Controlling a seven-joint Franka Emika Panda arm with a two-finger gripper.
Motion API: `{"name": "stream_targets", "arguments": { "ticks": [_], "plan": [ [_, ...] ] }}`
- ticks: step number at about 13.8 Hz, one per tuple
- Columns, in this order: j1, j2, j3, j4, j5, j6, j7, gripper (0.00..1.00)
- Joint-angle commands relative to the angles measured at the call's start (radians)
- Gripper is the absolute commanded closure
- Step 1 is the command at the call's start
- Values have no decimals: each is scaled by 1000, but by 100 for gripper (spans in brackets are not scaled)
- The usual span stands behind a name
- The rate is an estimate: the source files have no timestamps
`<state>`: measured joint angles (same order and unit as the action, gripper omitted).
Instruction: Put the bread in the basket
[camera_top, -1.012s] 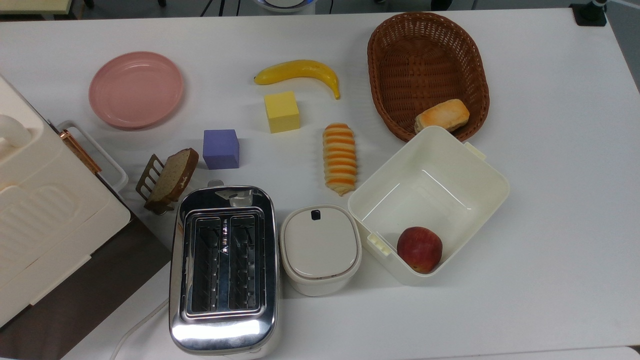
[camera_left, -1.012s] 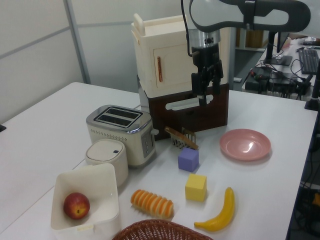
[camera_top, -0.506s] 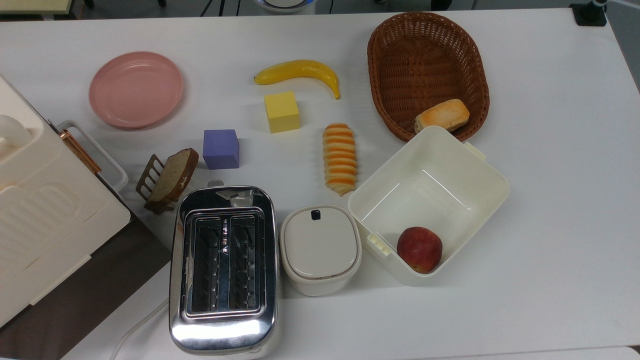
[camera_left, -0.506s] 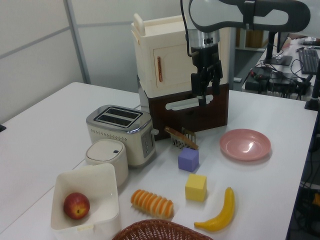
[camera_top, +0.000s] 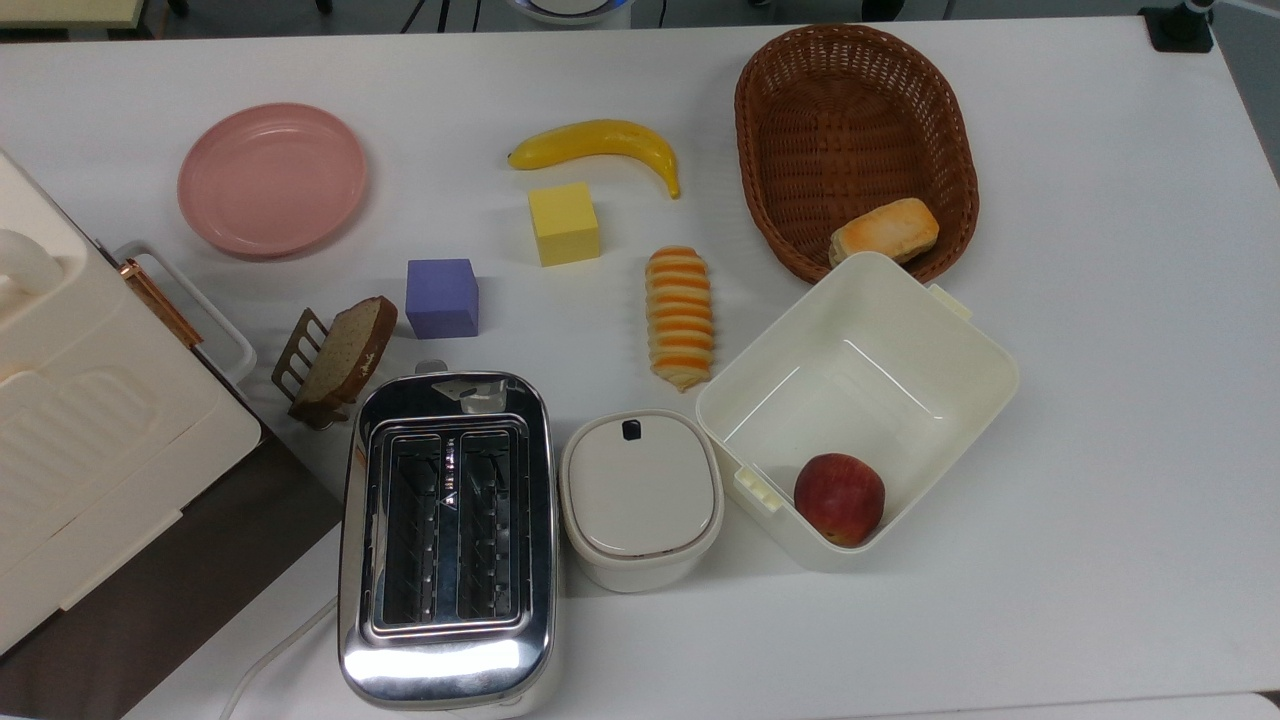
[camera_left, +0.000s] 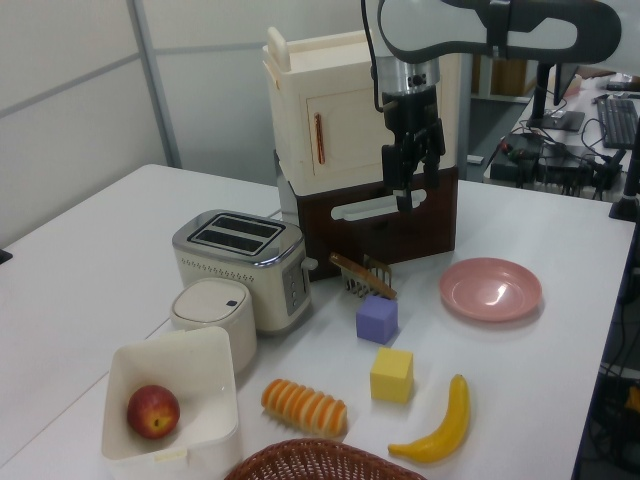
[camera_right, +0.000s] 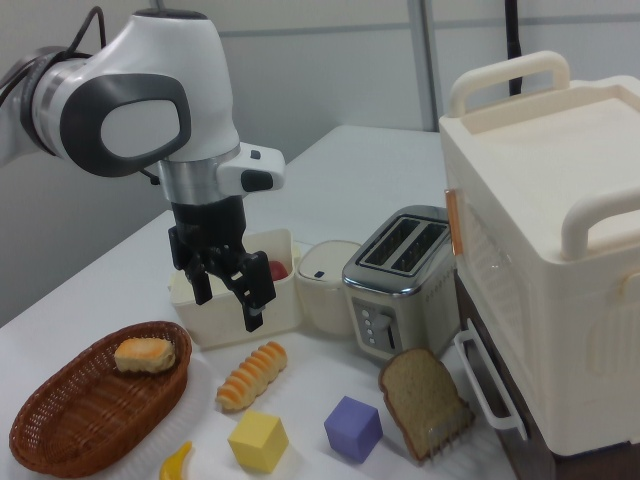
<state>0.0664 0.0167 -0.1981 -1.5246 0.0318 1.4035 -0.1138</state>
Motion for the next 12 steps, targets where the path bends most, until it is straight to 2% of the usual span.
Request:
{"name": "stream_targets", "arguments": {
  "ticks": [1, 7, 9, 10, 12],
  "plan": [
    [0, 5, 0, 15, 13, -17, -21, 0],
    [9, 11, 6, 9, 16, -17, -18, 0],
    [4, 37, 49, 4, 17, 33, -18, 0],
    [1, 57, 96, -23, 14, 114, -3, 0],
    [-2, 97, 149, -60, 4, 271, 220, 0]
  ]
}}
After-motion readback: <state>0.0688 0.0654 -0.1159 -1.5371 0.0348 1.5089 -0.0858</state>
